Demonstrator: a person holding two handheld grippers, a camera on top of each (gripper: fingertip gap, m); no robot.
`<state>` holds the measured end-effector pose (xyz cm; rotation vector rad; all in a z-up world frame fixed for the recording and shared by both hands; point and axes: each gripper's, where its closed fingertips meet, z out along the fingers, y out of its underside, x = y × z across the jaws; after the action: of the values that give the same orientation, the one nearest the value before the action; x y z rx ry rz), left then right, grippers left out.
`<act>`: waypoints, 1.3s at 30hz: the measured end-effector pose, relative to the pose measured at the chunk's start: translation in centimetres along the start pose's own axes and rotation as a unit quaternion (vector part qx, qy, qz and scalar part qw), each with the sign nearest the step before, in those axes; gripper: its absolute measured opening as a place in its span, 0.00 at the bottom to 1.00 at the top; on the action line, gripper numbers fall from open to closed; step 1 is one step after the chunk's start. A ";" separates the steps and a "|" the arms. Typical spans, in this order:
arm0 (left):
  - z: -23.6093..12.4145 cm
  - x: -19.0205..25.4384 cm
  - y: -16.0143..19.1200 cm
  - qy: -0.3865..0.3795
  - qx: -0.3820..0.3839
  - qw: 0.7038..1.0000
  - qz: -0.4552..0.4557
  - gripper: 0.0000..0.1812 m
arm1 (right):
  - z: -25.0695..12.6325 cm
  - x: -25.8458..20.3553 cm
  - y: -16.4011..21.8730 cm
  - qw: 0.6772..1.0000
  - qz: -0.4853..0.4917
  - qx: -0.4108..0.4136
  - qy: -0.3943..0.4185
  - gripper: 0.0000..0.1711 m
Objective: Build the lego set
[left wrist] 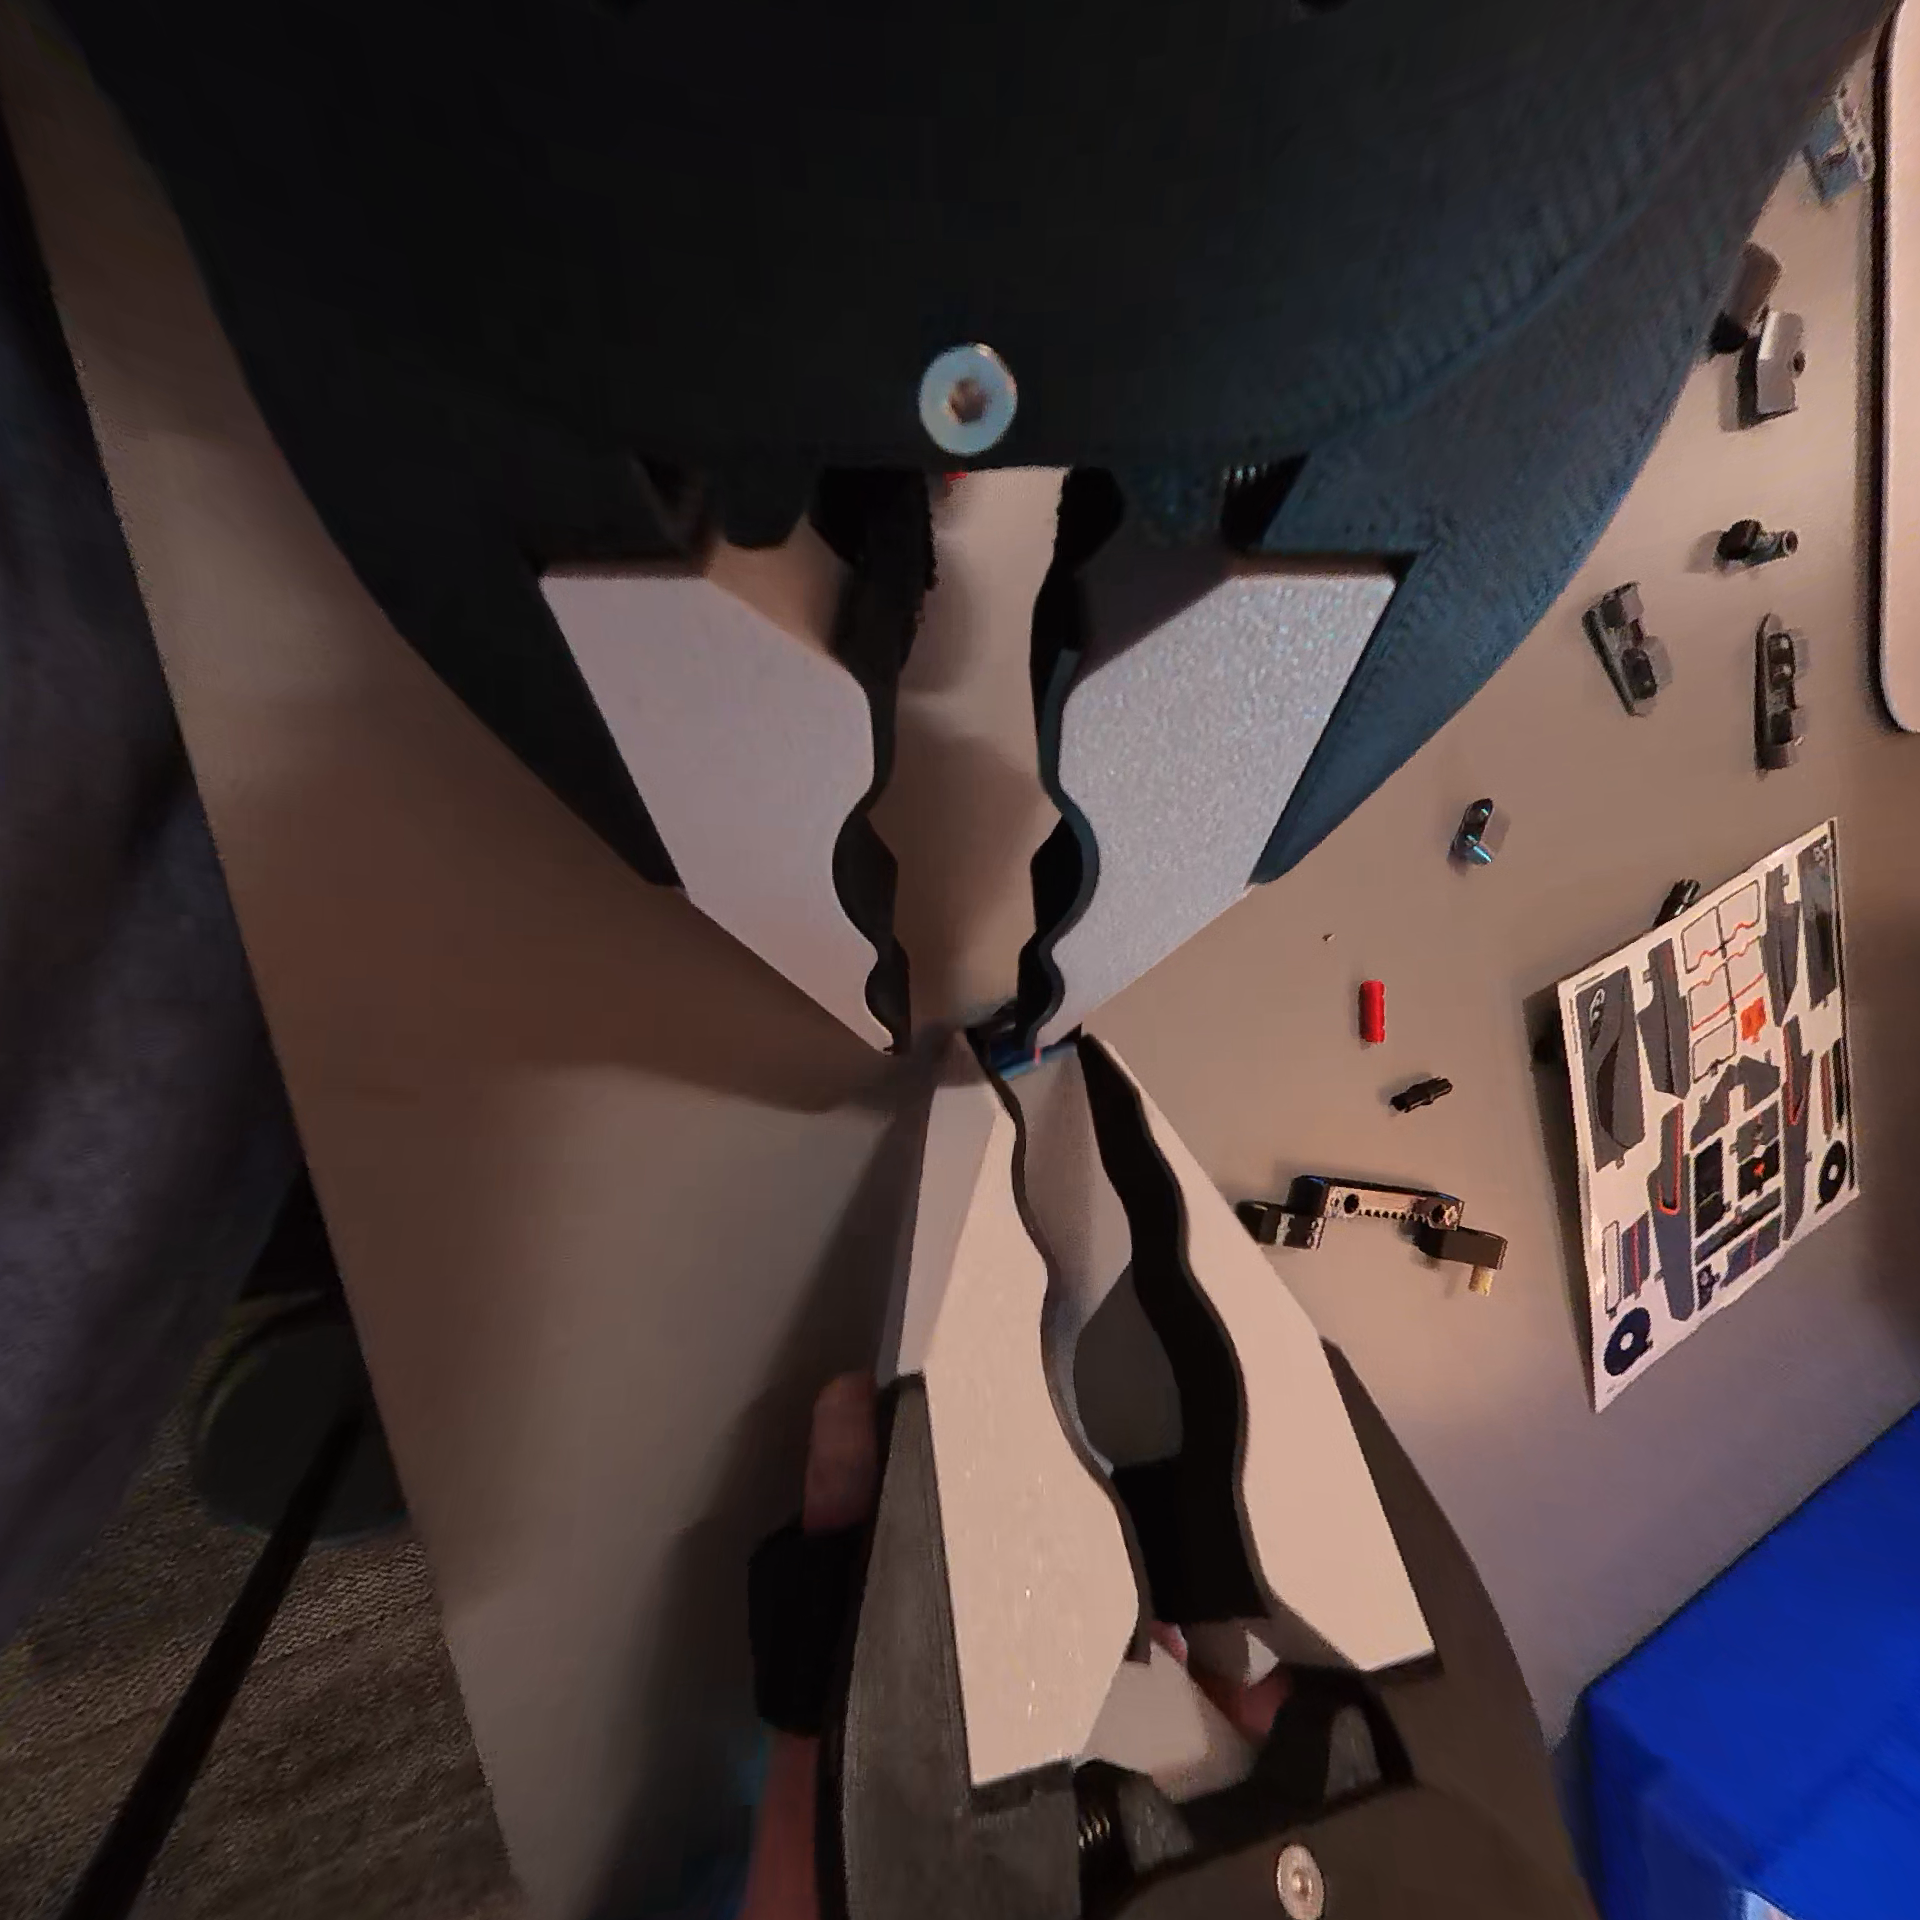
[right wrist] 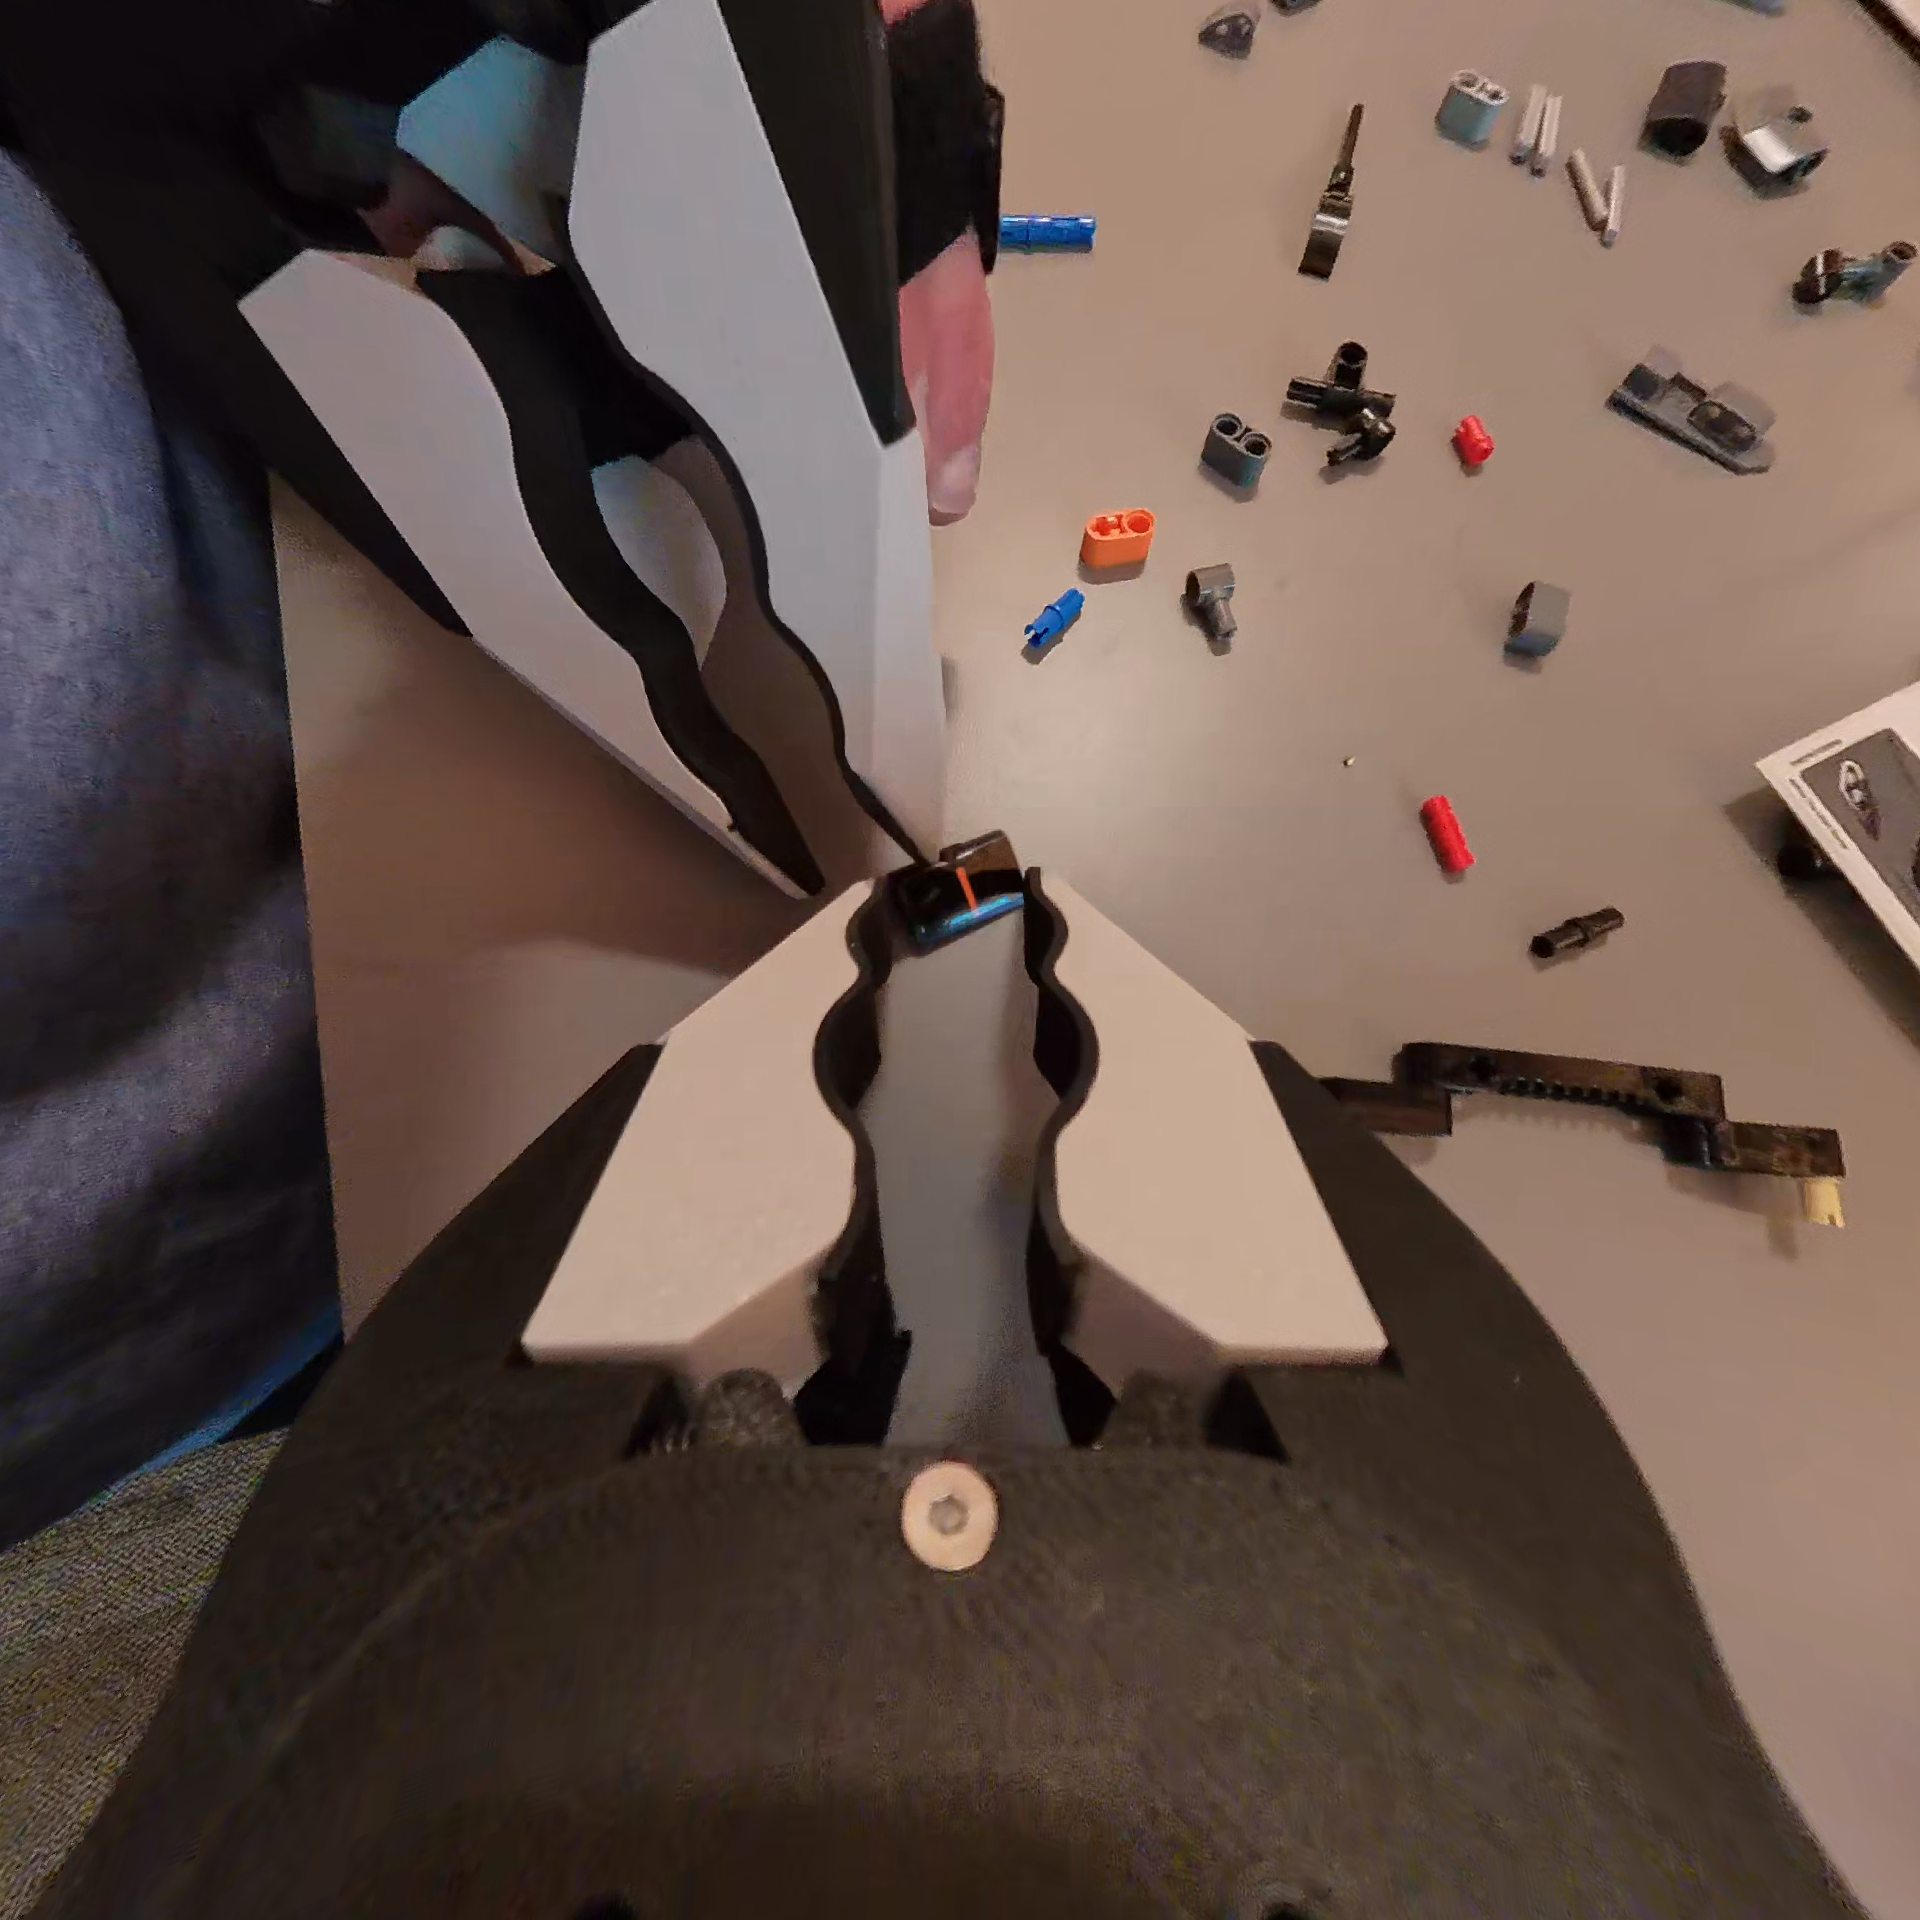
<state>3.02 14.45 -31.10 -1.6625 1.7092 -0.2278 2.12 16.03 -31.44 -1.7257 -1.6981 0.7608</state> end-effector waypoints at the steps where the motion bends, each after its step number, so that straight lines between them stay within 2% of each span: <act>1: 0.2 0.0 0.2 0.001 -0.004 1.000 -0.001 0.10 | 0.1 0.0 0.0 1.000 -0.001 0.000 -0.003 0.13; 11: 0.4 -0.2 0.2 0.002 0.002 1.000 -0.001 0.07 | 0.1 0.1 0.2 1.000 -0.004 -0.004 -0.009 0.12; 16: 0.3 1.1 0.4 0.035 0.005 0.999 0.017 0.00 | 0.2 0.0 0.2 1.000 -0.004 -0.004 -0.013 0.11; 22: -0.8 -0.5 -1.2 0.004 0.050 0.999 -0.004 0.03 | 0.2 -0.1 0.2 1.000 -0.005 -0.004 -0.015 0.11; 25: 0.2 -0.5 -0.2 0.004 0.022 1.000 0.010 0.05 | 0.1 -0.1 0.2 1.000 -0.004 -0.005 -0.017 0.10; 27: 0.3 -0.2 -0.3 0.018 0.028 0.999 -0.001 0.03 | 0.1 -0.1 0.3 1.000 -0.001 -0.005 -0.020 0.10; 29: 0.1 0.2 -0.2 0.033 0.027 0.999 0.000 0.05 | 0.1 -0.2 0.3 1.000 0.001 -0.006 -0.022 0.10; 30: 0.0 0.9 0.0 0.051 0.024 0.998 0.005 0.00 | 0.1 -0.2 0.3 1.000 0.002 -0.006 -0.023 0.10; 31: -0.1 1.2 0.2 0.056 0.021 0.998 0.007 0.00 | 0.1 -0.2 0.3 1.000 0.004 -0.006 -0.025 0.10; 35: -1.3 -0.1 0.5 0.019 0.024 0.999 -0.022 0.03 | -0.3 -0.1 -0.1 1.000 0.014 0.009 -0.022 0.15; 39: -1.9 -1.0 1.3 -0.007 0.004 0.997 -0.074 0.07 | -0.4 -0.7 0.4 1.000 0.021 -0.007 -0.011 0.09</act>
<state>0.73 14.91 -30.14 -1.7828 1.5754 -0.2921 2.64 15.29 -31.47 -1.7738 -1.6900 0.7911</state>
